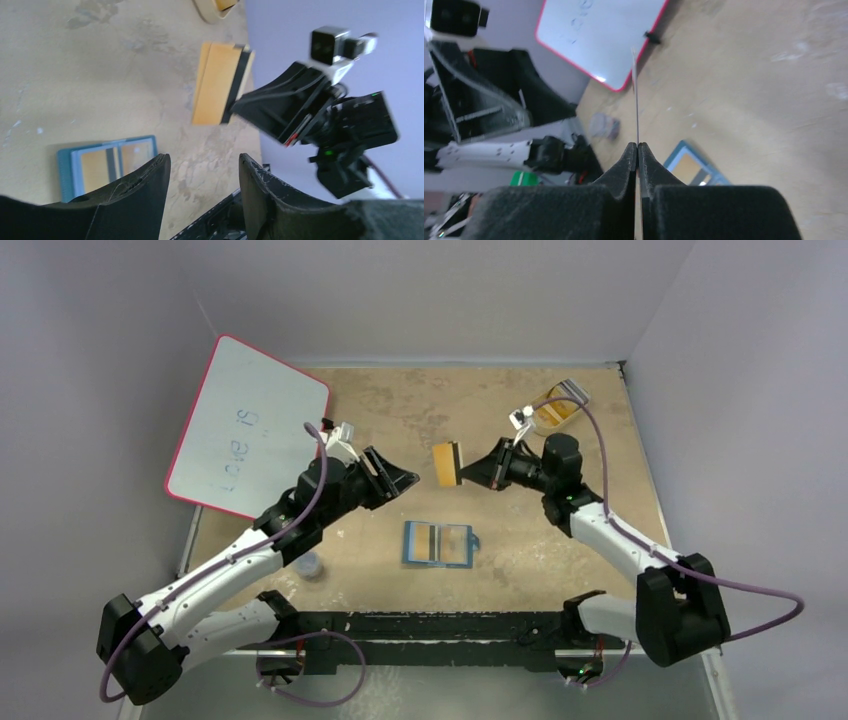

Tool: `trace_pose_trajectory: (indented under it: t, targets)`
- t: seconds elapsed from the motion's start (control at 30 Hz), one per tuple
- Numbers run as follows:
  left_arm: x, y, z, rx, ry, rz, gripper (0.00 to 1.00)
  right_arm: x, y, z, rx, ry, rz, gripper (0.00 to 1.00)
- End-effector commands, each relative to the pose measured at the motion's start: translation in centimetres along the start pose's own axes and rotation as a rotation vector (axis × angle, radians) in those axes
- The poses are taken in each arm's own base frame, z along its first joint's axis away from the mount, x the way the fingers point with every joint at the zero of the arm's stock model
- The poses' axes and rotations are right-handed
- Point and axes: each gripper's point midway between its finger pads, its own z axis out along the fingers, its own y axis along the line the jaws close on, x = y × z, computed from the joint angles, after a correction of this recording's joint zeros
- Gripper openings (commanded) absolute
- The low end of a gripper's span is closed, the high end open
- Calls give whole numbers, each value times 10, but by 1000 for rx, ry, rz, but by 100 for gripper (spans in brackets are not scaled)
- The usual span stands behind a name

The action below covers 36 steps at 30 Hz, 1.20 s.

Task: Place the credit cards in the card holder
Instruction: Pick up the credit card from the center of the board.

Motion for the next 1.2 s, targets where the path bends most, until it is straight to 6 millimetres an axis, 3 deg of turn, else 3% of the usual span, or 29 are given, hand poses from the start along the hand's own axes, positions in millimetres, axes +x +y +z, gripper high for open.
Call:
trace_pose_trajectory:
  t: [0.0, 0.3, 0.6, 0.73, 0.87, 1.17]
  targets:
    - [-23, -52, -6, 222, -84, -53, 52, 2, 75, -14, -326, -19, 2, 0]
    - [-24, -50, -4, 213, -97, -42, 51, 13, 86, -27, -390, -21, 20, 0]
    - [-30, -91, -24, 429, -110, -47, 41, 24, 108, -44, -523, 2, 36, 0]
    - [-31, -100, -29, 485, -111, -54, 29, 27, 114, -47, -562, 19, 43, 0]
    - [-31, -101, -29, 493, -110, -61, 19, 31, 115, -48, -568, 30, 51, 0]
    - [-27, -91, -25, 461, -107, -53, 21, 33, 118, -48, -590, 35, 59, 0]
